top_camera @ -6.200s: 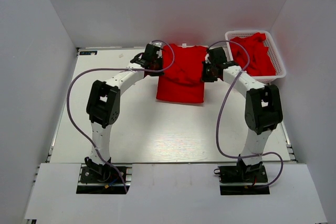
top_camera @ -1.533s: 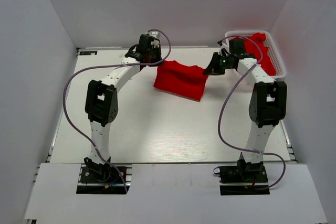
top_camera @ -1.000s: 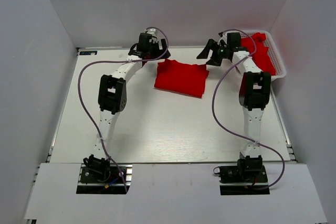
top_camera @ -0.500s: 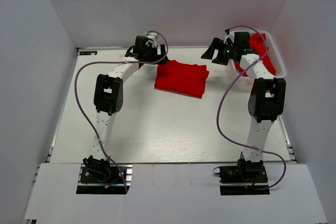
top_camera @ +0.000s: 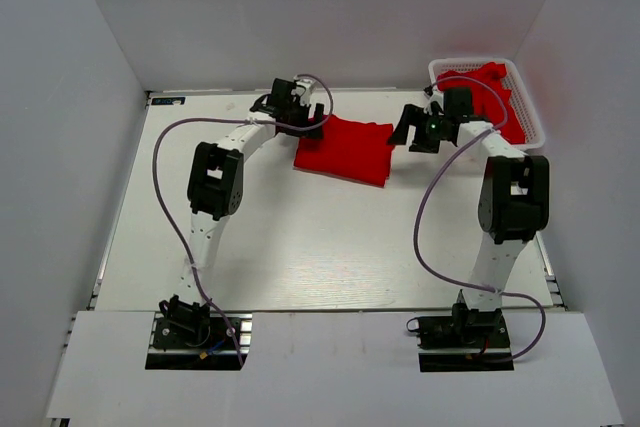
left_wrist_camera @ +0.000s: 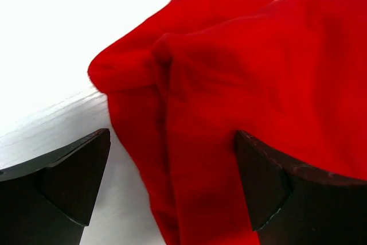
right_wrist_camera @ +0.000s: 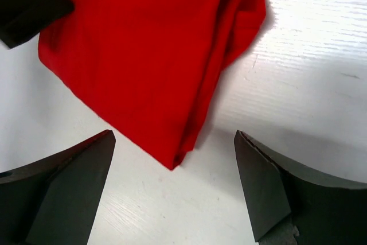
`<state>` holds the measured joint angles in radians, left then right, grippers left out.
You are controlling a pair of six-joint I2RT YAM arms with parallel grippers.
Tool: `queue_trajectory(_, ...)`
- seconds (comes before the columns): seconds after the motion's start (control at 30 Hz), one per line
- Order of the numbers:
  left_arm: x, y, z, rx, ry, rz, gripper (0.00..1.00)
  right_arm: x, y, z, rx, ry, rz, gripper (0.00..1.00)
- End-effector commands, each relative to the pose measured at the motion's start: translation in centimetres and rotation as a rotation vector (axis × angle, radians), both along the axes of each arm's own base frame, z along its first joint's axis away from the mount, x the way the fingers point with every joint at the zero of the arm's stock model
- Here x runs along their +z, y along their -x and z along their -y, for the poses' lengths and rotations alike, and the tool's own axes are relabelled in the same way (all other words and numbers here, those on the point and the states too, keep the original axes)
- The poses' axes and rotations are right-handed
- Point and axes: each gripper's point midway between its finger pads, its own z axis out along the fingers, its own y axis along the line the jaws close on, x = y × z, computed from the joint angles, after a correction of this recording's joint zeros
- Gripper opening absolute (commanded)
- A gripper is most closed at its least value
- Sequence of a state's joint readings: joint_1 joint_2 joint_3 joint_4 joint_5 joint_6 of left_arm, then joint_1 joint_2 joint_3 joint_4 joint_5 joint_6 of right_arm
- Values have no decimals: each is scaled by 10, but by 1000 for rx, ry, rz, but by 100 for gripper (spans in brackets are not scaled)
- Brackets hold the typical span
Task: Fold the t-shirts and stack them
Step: Put the neatly folded tshirt into the corner of the board with the right arm
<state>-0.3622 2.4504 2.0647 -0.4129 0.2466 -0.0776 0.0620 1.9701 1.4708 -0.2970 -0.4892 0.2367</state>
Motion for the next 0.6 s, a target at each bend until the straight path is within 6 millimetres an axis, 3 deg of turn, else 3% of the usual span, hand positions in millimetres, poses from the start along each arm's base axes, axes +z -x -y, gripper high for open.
queue_trajectory(0.0,-16,4,-4,-1,-114,-9,98,46,3,7,19,65,159,90)
queue_trajectory(0.03,-17,2,-8,17,-131,-3,96,40,12,10,11,83,149,90)
queue_trajectory(0.1,-35,5,-14,46,-187,-25,93,53,14,15,-13,104,195,90)
queue_trajectory(0.13,-33,7,-9,42,-194,-23,91,44,21,16,-13,111,184,90)
queue_trajectory(0.2,-49,11,-11,39,-208,-55,83,49,27,21,-30,126,203,90)
queue_trajectory(0.27,-55,13,-10,24,-210,-63,67,48,32,24,-39,141,205,90)
queue_trajectory(0.37,-48,9,0,-8,-202,-24,45,54,41,33,-83,167,228,90)
queue_trajectory(0.43,-38,8,7,-28,-198,17,17,52,48,38,-103,176,233,90)
queue_trajectory(0.47,-20,4,5,-10,-186,76,1,58,48,40,-126,179,249,90)
queue_trajectory(0.5,-9,-4,-10,41,-184,110,0,60,48,44,-142,183,256,90)
queue_trajectory(0.53,-5,-2,-14,37,-166,116,0,59,54,49,-166,207,257,90)
queue_trajectory(0.57,19,-8,-17,43,-139,156,0,59,55,51,-172,212,259,90)
